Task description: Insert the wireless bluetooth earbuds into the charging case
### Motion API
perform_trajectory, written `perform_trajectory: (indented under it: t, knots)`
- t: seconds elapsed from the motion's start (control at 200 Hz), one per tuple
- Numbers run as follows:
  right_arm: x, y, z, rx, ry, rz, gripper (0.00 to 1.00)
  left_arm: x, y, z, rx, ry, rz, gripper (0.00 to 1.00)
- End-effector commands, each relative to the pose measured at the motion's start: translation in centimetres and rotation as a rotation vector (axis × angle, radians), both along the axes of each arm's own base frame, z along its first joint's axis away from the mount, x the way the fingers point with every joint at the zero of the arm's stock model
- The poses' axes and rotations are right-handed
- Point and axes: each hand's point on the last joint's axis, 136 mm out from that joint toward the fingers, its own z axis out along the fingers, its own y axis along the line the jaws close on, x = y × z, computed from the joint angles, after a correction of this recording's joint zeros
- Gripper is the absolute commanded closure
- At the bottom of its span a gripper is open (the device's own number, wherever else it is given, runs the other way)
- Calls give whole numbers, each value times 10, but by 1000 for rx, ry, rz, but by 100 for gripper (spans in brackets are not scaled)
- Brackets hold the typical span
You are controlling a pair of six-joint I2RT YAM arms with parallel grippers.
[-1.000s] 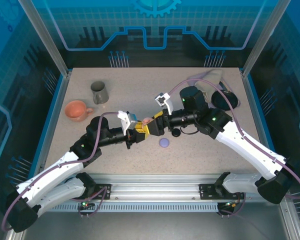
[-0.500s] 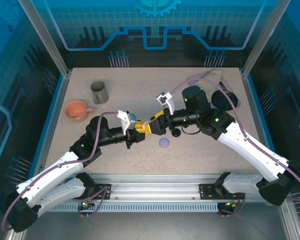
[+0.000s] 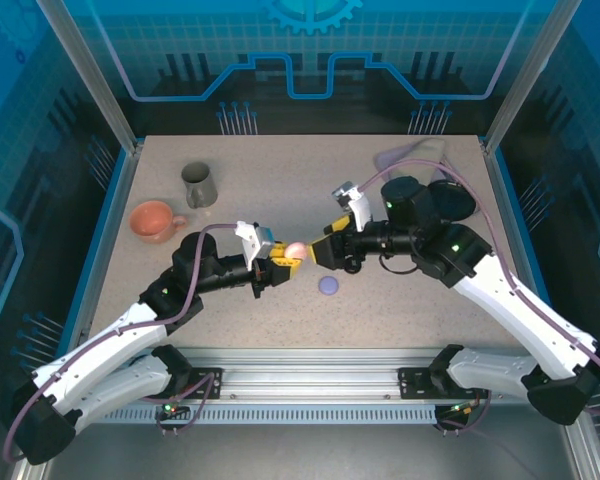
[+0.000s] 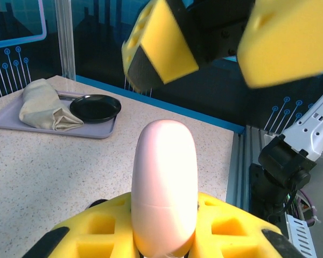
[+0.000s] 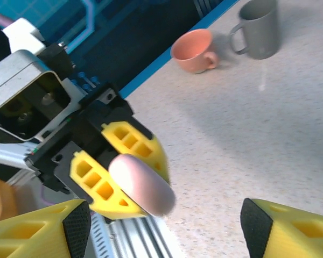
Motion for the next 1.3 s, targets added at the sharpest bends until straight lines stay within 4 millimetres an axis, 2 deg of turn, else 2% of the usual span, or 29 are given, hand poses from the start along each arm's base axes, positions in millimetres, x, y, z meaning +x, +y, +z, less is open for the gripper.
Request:
perform_trajectory:
  t: [0.0, 0.135, 0.29, 0.545, 1.05, 1.296]
  knots:
    - [8, -29, 21, -45, -120, -117, 23, -2, 1, 14, -10, -11, -2, 100]
    - [12, -51, 28, -63, -176, -224, 21, -1, 2, -3, 17, 57, 16, 100]
    - [13, -71, 31, -72, -210, -312, 16, 3, 4, -34, 41, 188, 56, 100]
    - [23, -94, 19, -147, -165, -438, 13, 10, 0, -106, 113, 522, 119, 100]
    - [29, -104, -1, -187, -95, -478, 11, 38, 4, -205, 221, 1011, 340, 100]
    - [29, -111, -12, -216, -73, -492, 10, 47, -3, -226, 247, 1129, 349, 100]
